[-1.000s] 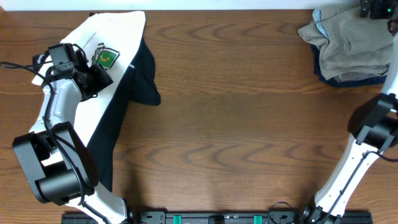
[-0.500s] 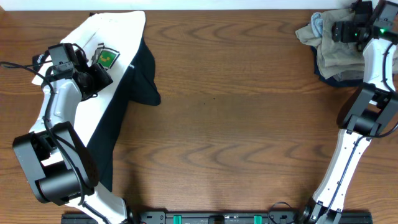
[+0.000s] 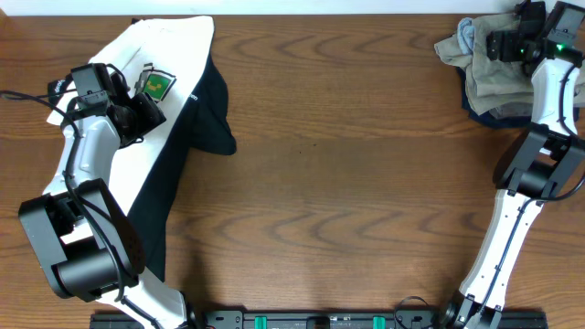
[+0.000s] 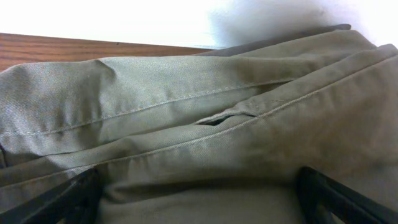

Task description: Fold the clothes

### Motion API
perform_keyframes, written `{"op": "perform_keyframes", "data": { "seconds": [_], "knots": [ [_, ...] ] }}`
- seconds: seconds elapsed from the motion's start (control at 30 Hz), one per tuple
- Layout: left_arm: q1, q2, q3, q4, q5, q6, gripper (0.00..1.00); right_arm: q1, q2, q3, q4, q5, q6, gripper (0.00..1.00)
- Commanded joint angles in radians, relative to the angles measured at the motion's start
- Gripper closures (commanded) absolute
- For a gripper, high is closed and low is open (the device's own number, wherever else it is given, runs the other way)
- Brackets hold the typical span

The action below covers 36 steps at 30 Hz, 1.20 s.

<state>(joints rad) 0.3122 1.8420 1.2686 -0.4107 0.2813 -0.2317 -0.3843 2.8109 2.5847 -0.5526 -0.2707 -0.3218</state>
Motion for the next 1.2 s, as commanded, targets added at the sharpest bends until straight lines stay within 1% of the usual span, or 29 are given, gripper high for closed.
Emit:
{"op": "perform_keyframes", "data": {
  "seconds": [0.0, 0.07, 0.17, 0.2, 0.23, 0.27, 0.3, 0.57, 0.83, 1.0, 1.17],
  "knots": [
    [-0.002, -0.024, 0.012, 0.001, -0.006, 0.001, 0.3, -0.008, 0.013, -0.066, -0.049, 0.058, 0.003, 0.01],
    [-0.002, -0.024, 0.012, 0.001, -0.006, 0.001, 0.22, -0.012, -0.045, -0.066, -0.05, 0.059, 0.003, 0.01],
    [-0.002, -0.024, 0.012, 0.0, -0.006, 0.001, 0.17, -0.014, -0.137, -0.066, -0.06, 0.061, 0.023, 0.01],
    [-0.002, -0.024, 0.011, 0.0, -0.006, 0.001, 0.13, -0.014, -0.174, -0.066, -0.071, 0.06, 0.024, 0.01],
    [-0.002, -0.024, 0.012, 0.0, -0.006, 0.001, 0.05, -0.013, -0.205, -0.066, -0.079, 0.06, 0.034, 0.01],
    [-0.002, -0.024, 0.012, 0.0, -0.006, 0.001, 0.0, -0.012, -0.241, -0.066, -0.09, 0.055, 0.038, 0.01],
    [-0.002, -0.024, 0.012, 0.0, -0.006, 0.001, 0.02, -0.011, -0.272, -0.066, -0.101, 0.05, 0.039, 0.01],
    [-0.002, -0.024, 0.012, 0.0, -0.006, 0.001, 0.02, 0.025, -0.557, -0.066, -0.267, 0.003, 0.055, 0.01],
    [-0.002, -0.024, 0.012, 0.0, -0.006, 0.001, 0.02, 0.108, -0.81, -0.066, -0.529, 0.001, 0.056, 0.01],
    [-0.001, -0.024, 0.012, 0.0, -0.006, 0.001, 0.02, 0.151, -0.917, -0.066, -0.649, 0.0, 0.117, 0.01],
    [-0.002, -0.024, 0.012, 0.0, -0.006, 0.001, 0.02, 0.178, -0.975, -0.066, -0.765, 0.0, 0.195, 0.01]
  ]
}}
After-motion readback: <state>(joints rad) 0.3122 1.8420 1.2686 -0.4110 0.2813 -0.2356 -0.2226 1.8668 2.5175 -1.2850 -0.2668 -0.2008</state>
